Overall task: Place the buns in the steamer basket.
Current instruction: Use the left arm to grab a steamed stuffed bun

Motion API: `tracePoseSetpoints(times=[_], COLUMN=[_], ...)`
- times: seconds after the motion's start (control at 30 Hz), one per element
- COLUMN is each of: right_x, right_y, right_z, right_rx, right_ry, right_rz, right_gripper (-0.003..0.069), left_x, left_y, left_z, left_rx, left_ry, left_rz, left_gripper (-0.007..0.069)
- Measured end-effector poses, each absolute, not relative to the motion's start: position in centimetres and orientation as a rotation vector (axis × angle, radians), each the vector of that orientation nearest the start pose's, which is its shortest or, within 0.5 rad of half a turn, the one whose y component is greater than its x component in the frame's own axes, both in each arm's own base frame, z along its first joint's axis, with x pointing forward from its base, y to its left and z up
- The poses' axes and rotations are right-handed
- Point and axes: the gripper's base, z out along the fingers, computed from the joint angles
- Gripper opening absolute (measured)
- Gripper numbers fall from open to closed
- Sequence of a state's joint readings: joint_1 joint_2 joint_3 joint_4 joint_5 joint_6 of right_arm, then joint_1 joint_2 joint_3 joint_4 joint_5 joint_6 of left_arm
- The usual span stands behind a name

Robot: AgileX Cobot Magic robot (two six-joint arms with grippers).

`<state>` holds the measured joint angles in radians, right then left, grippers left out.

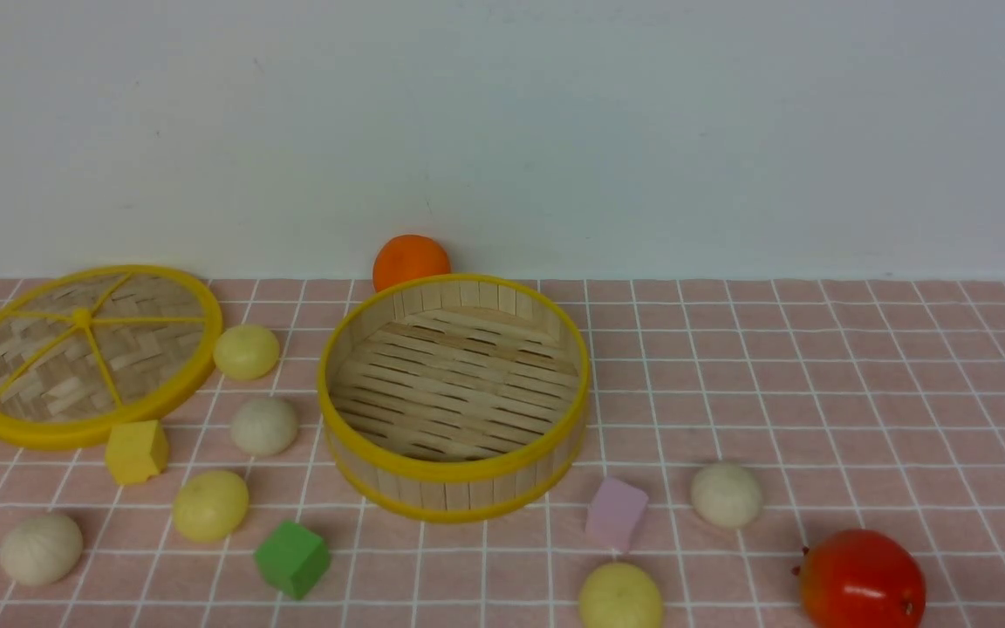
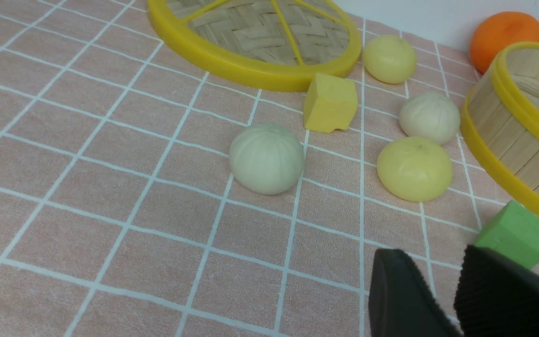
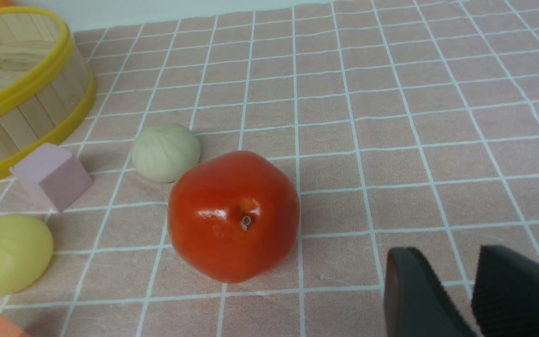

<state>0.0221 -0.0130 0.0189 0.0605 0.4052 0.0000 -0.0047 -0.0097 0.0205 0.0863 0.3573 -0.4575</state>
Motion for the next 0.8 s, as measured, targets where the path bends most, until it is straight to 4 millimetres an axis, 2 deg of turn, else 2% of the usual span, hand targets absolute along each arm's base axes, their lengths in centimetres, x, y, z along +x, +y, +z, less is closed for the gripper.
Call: tracePoseSetpoints(times=[0.47,0.8], right_x=[5.1,5.1], right_y=[0.3,0.3], right_z=[17.1,17.1], right_rx=[0.016,0.016], right_ry=[1.895,1.895], right_rz=[0.075,0.077], right_gripper=[0.024,0.024], left_x=[5.4,5.7], left_y=[0.1,-0.1], left_z=[17.7,19.9], left_rx=[-0.372,-0.457], left_ry=[1.786,1.507], left_rz=[-0.27,-0.483], left_gripper=[0.0241,0.0237])
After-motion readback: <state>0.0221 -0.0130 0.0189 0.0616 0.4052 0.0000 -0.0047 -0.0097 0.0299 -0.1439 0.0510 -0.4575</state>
